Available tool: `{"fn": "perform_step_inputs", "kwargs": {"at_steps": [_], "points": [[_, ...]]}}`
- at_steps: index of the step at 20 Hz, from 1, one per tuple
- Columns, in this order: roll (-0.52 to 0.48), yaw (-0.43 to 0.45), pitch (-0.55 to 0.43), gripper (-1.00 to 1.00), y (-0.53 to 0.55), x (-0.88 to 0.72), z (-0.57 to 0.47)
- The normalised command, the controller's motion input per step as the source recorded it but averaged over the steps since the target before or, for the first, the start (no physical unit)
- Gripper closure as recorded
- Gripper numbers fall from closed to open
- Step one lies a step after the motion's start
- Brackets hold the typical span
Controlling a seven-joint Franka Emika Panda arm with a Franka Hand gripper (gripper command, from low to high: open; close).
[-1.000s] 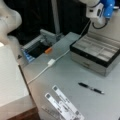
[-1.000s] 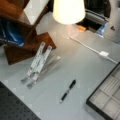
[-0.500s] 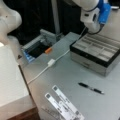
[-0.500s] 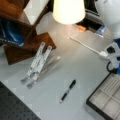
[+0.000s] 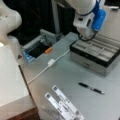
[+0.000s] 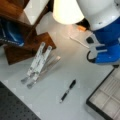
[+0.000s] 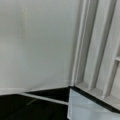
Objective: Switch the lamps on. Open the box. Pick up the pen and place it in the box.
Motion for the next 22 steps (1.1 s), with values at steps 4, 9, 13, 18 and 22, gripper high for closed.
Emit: {"fn": "perform_step_inputs", "kwargs": {"at_steps": [4, 9, 13, 18, 22], "points": [[-0.418, 0.159, 0.137, -1.00, -0.45, 0.03, 0.10], [-0.381, 0.093, 0.142, -1.00, -0.42, 0.02, 0.04], [-0.357, 0.071, 0.148, -1.00, -0.35, 0.03, 0.04], [-0.392, 0.024, 0.086, -1.00, -0.26, 0.04, 0.00], [-0.354, 0.033, 0.050, -1.00, -0.20, 0.02, -0.03]]}}
